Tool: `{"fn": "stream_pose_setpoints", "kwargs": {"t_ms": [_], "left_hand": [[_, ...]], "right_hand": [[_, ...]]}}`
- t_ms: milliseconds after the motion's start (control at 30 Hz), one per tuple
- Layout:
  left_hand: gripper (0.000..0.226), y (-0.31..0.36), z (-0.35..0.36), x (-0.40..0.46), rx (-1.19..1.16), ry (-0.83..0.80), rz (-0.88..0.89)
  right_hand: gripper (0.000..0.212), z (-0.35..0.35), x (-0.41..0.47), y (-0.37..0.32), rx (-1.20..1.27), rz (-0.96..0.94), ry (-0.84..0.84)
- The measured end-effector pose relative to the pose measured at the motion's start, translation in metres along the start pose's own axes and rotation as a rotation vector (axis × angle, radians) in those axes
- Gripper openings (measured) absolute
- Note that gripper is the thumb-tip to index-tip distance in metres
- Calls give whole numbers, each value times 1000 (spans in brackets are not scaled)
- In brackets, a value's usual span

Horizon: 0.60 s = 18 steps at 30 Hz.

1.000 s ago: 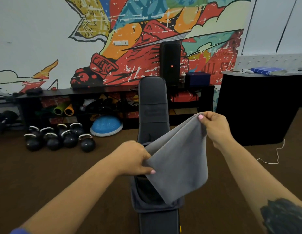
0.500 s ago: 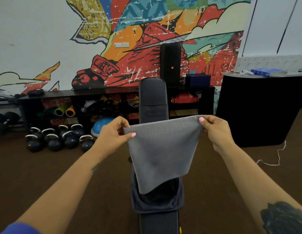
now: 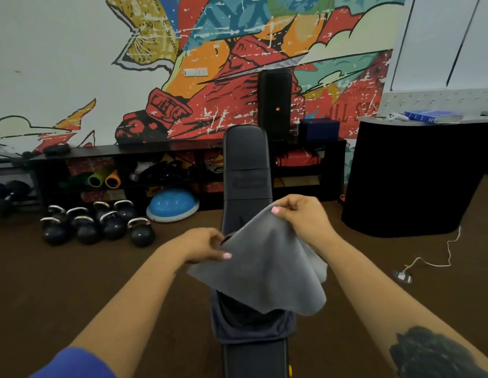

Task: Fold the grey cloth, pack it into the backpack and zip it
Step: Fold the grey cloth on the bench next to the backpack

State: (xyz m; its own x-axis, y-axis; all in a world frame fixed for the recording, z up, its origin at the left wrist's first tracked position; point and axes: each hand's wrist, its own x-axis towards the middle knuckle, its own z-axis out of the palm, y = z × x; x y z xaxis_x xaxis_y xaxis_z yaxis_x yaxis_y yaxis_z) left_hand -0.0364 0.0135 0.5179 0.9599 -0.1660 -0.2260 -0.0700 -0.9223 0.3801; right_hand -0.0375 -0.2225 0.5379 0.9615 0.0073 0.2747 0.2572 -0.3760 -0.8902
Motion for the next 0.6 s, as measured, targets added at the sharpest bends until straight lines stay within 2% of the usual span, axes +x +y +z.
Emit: {"fn": "stream_pose_setpoints", "kwargs": {"t_ms": [67,167,267,400,600], "left_hand": [[56,22,5,0,-301,50,182],[28,50,10,0,-554,148,338],[10,60,10,2,-544,248,337],[15,67,6,2,-502,268,362],[11,70,-7,0,-488,285,445]], "right_hand": [[6,8,-2,0,-8,-5,-55],[8,14,-4,-2,-7,-23,-77],[15,13,-6,-2,44,-19,-32],[26,8,-10,1,101,-4,-7],[23,9,-20,12,190,-1,-192]]}}
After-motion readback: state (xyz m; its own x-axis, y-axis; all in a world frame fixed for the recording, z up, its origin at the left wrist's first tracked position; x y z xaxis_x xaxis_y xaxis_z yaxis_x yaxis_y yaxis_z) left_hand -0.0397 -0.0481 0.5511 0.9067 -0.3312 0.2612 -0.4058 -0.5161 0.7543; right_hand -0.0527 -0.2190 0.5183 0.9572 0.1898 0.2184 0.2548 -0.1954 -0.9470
